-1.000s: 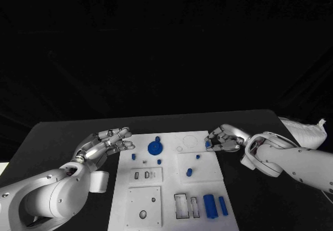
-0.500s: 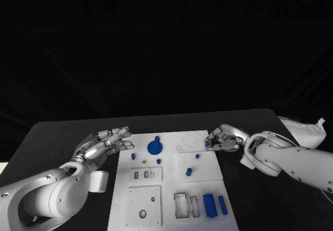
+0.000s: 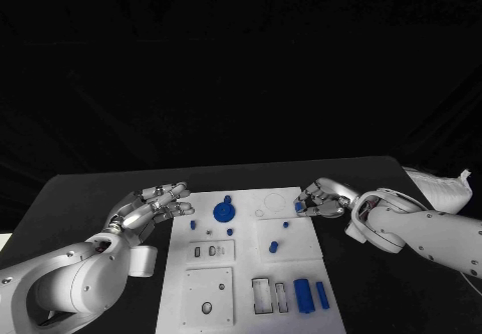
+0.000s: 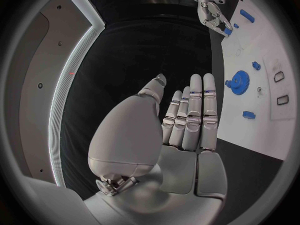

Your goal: Assemble the parts on the task board

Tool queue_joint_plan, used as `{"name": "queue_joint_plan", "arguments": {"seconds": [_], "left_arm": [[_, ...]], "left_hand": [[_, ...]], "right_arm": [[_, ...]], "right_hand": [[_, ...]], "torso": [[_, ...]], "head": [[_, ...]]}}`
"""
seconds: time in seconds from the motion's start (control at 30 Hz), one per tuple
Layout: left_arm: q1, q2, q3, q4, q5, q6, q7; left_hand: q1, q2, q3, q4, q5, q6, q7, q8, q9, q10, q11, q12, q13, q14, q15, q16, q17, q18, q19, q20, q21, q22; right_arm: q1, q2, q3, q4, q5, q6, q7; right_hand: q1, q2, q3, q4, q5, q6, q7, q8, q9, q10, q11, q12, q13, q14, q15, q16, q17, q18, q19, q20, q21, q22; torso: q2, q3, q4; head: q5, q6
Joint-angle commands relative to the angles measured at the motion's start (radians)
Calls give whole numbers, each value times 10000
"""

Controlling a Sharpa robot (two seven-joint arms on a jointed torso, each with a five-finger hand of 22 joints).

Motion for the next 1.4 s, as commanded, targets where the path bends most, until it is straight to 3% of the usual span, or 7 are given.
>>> {"name": "queue_joint_plan", "arguments": {"seconds": [0.03,0.3,0.6,0.73,0.97,1.23,1.4], "left_arm": [[2,10,5,19,1,206,40],[2,-6,5,7,1,210,37],[0,18,3,-178,1,237,48],[-8,62,2,-359,1,256,61],[-22,159,-11,-726,6,298,73],[-26,283,-63,-1048,101,328,70],[-27,337,-72,-1091,127,347,62]], "left_hand": [[3,124,15,-50,-1,-14,65,-55,-6,-52,5,-55,-8,-12,40,-64,9,77,-74,27,65,13],[3,124,15,-50,-1,-14,65,-55,-6,-52,5,-55,-8,-12,40,-64,9,77,-74,27,65,13],[5,133,19,-58,-1,-15,67,-61,-6,-55,6,-62,-8,-11,41,-71,20,78,-80,28,71,17],[5,133,19,-58,-1,-15,67,-61,-6,-55,6,-62,-8,-11,41,-71,20,78,-80,28,71,17],[8,139,22,-64,-1,-14,65,-64,-6,-55,6,-65,-8,-10,40,-75,26,78,-84,28,74,19],[8,139,22,-64,-1,-14,65,-64,-6,-55,6,-65,-8,-10,40,-75,26,78,-84,28,74,19],[8,144,23,-68,-2,-13,63,-66,-6,-53,5,-66,-8,-9,41,-79,31,78,-87,29,78,21]], "right_arm": [[-15,17,7,39,-153,-430,58],[-3,29,70,474,-77,-967,-8],[99,362,116,1206,-595,-1163,-634],[117,799,117,1359,-967,-1055,-998],[79,1660,78,1496,-1603,-791,-1545],[-176,2547,-62,1555,-2859,-275,-2166],[-378,2950,-138,1404,-3439,-49,-2430]], "right_hand": [[-230,65,114,16,54,349,-233,76,93,712,-173,95,1741,998,-104,61,2347,-81,166,-93,70,37],[-693,20,295,103,680,555,-363,109,167,803,-295,281,1847,1013,-221,92,2411,-102,213,-213,121,142],[-773,52,355,130,731,576,-380,107,180,839,-307,367,1894,1016,-232,98,2425,-103,216,-227,121,144],[-792,67,373,137,722,580,-384,107,184,845,-310,383,1903,1016,-234,99,2427,-100,212,-230,114,130],[-912,113,429,196,575,573,-388,88,194,839,-314,361,1894,1015,-241,97,2423,-102,215,-240,115,134],[-911,95,471,162,524,558,-390,73,198,817,-320,302,1865,1013,-246,92,2413,-99,212,-246,108,122],[-931,85,481,161,492,555,-386,67,200,811,-317,285,1856,1012,-246,88,2405,-96,207,-248,101,107]], "torso": [[-9,0,-1],[-24,-15,-3],[-109,-54,42],[-188,-74,89],[-347,-114,170],[-507,-169,219],[-551,-190,212]], "head": [[27,-11],[75,-21],[174,-121],[345,-230],[790,-564],[1063,-856],[1142,-912]]}}
